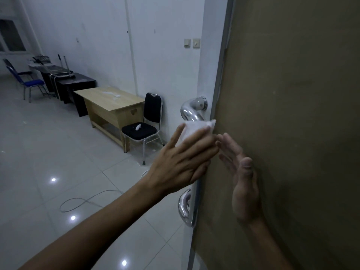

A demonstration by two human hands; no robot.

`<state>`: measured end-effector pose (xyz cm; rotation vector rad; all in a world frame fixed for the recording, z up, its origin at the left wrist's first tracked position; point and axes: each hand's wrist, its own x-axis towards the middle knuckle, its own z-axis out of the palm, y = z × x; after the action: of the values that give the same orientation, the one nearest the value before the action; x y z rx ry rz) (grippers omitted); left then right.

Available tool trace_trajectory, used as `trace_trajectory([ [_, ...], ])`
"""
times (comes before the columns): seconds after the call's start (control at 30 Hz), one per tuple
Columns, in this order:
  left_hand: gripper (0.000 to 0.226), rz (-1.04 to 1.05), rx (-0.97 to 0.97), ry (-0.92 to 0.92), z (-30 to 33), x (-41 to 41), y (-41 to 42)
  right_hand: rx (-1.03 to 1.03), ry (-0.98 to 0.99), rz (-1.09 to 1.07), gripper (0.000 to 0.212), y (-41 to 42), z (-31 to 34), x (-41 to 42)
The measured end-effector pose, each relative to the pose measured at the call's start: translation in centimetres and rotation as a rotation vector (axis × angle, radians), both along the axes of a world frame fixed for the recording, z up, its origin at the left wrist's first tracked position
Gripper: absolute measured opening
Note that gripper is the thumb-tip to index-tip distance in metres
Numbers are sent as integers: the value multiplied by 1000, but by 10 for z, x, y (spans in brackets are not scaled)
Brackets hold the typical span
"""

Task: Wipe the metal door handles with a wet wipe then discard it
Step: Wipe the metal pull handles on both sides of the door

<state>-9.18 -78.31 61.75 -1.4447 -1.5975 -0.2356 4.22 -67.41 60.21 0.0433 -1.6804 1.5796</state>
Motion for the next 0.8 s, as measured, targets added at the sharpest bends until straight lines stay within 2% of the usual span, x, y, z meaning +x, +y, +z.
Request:
trace_trajectory([
  [0.13,39,8,12,-285,28,10,7,104,5,-86,81,-1,11,-6],
  [0.37,33,-144,154,-488,43,3,17,152,3,-106,79,1,24,-14],
  [0.5,34,-272,137,-928,55,-16,20,174,5,-117,80,1,29,-14],
  [0.57,29,-321,112,-1058,56,-29,21,177,19,-103,80,1,31,-14],
  [0.8,37,-430,1,-1198,68,-63,25,171,22,-113,80,1,31,-16],
])
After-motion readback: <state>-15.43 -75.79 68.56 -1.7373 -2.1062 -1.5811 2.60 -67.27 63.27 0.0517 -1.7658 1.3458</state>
